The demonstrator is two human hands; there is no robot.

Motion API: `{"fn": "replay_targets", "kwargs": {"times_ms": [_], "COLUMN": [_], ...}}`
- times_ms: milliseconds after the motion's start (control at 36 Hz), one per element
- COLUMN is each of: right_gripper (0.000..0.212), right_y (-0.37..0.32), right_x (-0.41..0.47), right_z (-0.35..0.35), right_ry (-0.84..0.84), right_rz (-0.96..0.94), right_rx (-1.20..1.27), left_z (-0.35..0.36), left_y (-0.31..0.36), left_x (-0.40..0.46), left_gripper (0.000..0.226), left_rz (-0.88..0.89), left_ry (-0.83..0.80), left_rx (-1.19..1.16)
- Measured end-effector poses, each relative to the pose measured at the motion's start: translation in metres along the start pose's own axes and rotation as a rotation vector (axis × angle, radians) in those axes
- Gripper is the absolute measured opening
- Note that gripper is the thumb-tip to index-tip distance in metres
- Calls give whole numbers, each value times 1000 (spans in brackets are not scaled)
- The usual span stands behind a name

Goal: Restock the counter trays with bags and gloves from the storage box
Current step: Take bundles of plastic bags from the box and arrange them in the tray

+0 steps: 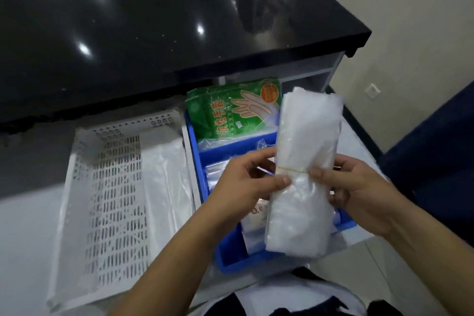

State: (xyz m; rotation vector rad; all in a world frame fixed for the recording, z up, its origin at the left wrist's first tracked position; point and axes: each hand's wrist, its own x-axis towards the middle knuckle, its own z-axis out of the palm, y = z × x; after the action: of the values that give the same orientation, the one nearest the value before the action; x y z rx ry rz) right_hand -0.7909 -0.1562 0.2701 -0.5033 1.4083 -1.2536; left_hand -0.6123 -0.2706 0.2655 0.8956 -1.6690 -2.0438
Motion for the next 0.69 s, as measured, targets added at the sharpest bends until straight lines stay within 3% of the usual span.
{"fn": "replay_targets", "kwargs": {"times_ms": [111, 167, 250, 278, 333, 500, 694], "right_gripper": [42, 42, 50, 55, 54, 20, 30], "right_y": [-14, -23, -38, -43, -53, -76, -77], "right_x": [18, 30, 50, 55, 67, 88, 96], "right_z": [-16, -30, -53, -61, -73, -85, -66], "right_ry": [-75, -86, -68, -55, -34, -62, -87], "right_rz": [7, -20, -130, -175, -250, -426, -653], "right_rx": [31, 27, -31, -63, -131, -404, -844], "left_z": [1, -3, -11, -10, -3, 19, 18], "left_y": [2, 0, -17, -24, -38, -66, -65], "left_x": [14, 23, 37, 41, 50, 87, 101], "left_gripper": [33, 25, 34, 40, 50, 59, 56], "left_rz": [-1, 20, 37, -6, -158, -425, -524], "left_ry": [19, 112, 295, 261, 148, 103, 103], "left_rx": [-142, -74, 688, 927, 1130, 1212, 1255]}}
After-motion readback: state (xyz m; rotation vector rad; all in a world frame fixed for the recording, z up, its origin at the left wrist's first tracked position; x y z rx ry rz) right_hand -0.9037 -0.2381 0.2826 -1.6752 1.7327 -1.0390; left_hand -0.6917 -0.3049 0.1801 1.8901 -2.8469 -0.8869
